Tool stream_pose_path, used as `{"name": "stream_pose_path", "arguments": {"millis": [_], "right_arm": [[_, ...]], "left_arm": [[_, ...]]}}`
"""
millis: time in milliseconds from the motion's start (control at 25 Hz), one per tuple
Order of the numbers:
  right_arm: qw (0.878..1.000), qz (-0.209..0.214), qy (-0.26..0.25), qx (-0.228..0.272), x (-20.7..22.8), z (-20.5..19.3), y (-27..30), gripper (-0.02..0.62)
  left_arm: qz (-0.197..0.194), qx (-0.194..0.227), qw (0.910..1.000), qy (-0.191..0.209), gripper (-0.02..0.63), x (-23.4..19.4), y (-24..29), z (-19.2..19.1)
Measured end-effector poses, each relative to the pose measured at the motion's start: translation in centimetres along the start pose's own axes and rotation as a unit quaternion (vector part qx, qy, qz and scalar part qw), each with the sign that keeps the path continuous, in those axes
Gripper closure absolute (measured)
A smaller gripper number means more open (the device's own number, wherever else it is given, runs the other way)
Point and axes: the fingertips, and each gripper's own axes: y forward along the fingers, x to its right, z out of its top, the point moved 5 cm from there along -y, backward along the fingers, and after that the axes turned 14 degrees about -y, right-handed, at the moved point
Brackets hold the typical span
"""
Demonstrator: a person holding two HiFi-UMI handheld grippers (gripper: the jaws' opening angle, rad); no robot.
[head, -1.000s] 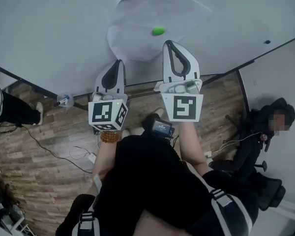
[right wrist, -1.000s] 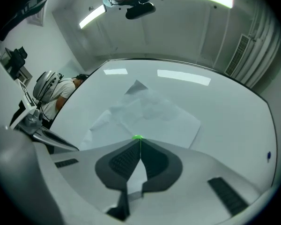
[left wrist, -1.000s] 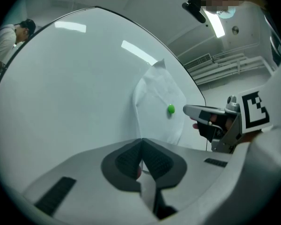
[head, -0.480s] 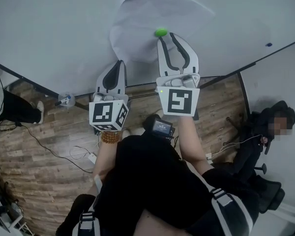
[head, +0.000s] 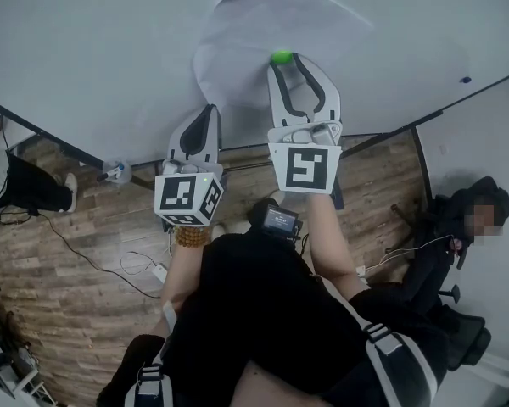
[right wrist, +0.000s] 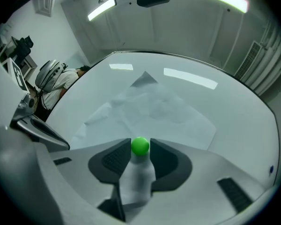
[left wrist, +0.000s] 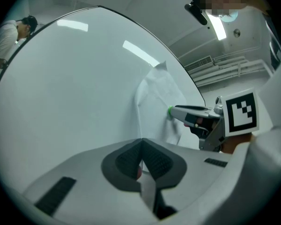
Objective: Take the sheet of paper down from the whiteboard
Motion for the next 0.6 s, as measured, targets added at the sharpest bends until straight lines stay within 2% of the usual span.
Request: {"name": "stream_pose_path", "arguments": {"millis": [600], "right_arm": [[1.0, 0.001, 0.025, 0.01, -0.08, -0.22, 0.5, 0.477]], "left_arm": [[0.0, 0.003, 0.9999, -0.01, 0.595, -0.42, -0.15, 0.39]]}}
